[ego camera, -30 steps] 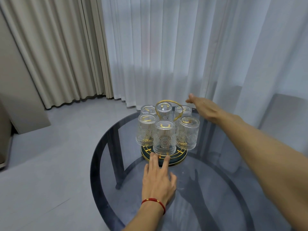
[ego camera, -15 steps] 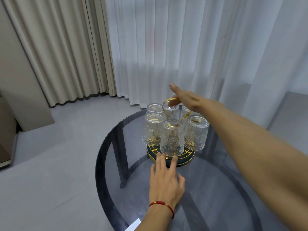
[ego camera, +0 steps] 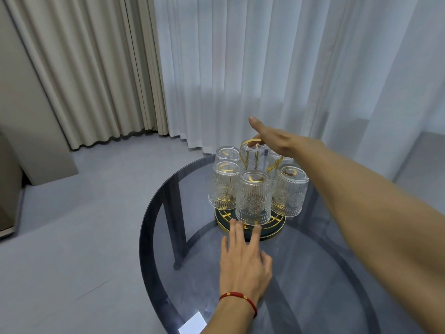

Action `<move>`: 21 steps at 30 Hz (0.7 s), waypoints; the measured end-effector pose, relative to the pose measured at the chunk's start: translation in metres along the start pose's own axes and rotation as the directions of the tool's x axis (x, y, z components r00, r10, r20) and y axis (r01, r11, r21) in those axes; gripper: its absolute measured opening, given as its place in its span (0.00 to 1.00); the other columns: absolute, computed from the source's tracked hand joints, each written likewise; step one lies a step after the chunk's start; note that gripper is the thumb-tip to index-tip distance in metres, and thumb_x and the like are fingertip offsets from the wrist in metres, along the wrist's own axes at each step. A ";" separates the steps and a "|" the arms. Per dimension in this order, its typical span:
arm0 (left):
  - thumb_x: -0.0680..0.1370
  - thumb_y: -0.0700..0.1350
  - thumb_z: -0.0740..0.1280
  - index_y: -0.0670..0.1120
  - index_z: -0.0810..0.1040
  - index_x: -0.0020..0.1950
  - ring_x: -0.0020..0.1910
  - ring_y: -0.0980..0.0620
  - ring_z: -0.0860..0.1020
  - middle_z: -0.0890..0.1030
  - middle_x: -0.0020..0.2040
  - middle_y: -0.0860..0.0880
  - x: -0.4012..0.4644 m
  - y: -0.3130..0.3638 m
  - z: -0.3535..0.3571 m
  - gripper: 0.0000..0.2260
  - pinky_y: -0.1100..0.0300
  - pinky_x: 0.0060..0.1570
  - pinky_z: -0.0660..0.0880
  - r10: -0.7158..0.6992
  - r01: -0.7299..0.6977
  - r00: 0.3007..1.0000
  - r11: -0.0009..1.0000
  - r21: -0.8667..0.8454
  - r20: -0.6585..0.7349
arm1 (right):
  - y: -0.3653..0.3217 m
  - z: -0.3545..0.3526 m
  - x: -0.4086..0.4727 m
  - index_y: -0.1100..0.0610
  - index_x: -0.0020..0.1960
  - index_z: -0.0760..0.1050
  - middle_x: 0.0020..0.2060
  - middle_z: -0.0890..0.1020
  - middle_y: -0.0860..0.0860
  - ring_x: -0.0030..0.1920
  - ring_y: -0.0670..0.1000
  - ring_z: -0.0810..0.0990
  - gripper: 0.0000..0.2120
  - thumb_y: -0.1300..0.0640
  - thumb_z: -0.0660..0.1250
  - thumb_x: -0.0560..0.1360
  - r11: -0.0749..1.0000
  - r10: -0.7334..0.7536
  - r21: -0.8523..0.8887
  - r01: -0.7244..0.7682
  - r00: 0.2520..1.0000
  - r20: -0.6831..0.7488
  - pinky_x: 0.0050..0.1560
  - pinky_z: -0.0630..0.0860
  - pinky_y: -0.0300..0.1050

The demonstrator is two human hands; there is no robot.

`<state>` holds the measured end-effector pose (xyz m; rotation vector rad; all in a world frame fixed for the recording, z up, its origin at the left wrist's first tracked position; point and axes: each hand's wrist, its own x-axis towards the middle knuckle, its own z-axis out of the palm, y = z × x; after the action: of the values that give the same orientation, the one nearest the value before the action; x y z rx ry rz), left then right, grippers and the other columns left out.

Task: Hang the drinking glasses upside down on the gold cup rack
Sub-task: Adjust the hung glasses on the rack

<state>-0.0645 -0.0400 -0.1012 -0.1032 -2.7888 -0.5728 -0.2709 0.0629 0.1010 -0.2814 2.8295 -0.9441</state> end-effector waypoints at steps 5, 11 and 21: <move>0.79 0.51 0.58 0.53 0.60 0.78 0.80 0.41 0.49 0.57 0.79 0.39 0.000 -0.001 0.002 0.26 0.43 0.76 0.57 -0.002 0.002 1.000 1.000 0.003 -0.001 | -0.001 -0.001 -0.002 0.50 0.67 0.81 0.79 0.68 0.55 0.78 0.59 0.65 0.58 0.12 0.41 0.59 1.000 0.015 -0.001 -0.015 0.999 0.030 0.75 0.53 0.68; 0.79 0.52 0.56 0.53 0.59 0.78 0.80 0.42 0.49 0.56 0.79 0.40 0.001 -0.001 0.001 0.26 0.43 0.76 0.58 -0.010 0.010 1.000 1.000 0.012 0.015 | -0.009 -0.005 -0.003 0.48 0.62 0.84 0.78 0.68 0.54 0.78 0.60 0.63 0.58 0.10 0.43 0.55 0.997 0.067 -0.026 -0.066 0.996 0.050 0.73 0.54 0.70; 0.78 0.51 0.56 0.53 0.59 0.78 0.79 0.41 0.52 0.56 0.79 0.41 0.000 0.000 -0.002 0.26 0.43 0.75 0.59 -0.011 0.010 1.000 1.000 0.007 0.021 | -0.011 -0.006 0.001 0.48 0.61 0.84 0.78 0.68 0.53 0.78 0.60 0.63 0.55 0.12 0.44 0.58 0.996 0.080 0.023 -0.082 0.995 0.065 0.75 0.53 0.71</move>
<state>-0.0644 -0.0411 -0.0996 -0.0936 -2.8128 -0.5678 -0.2716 0.0576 0.1119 -0.1890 2.7461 -0.9368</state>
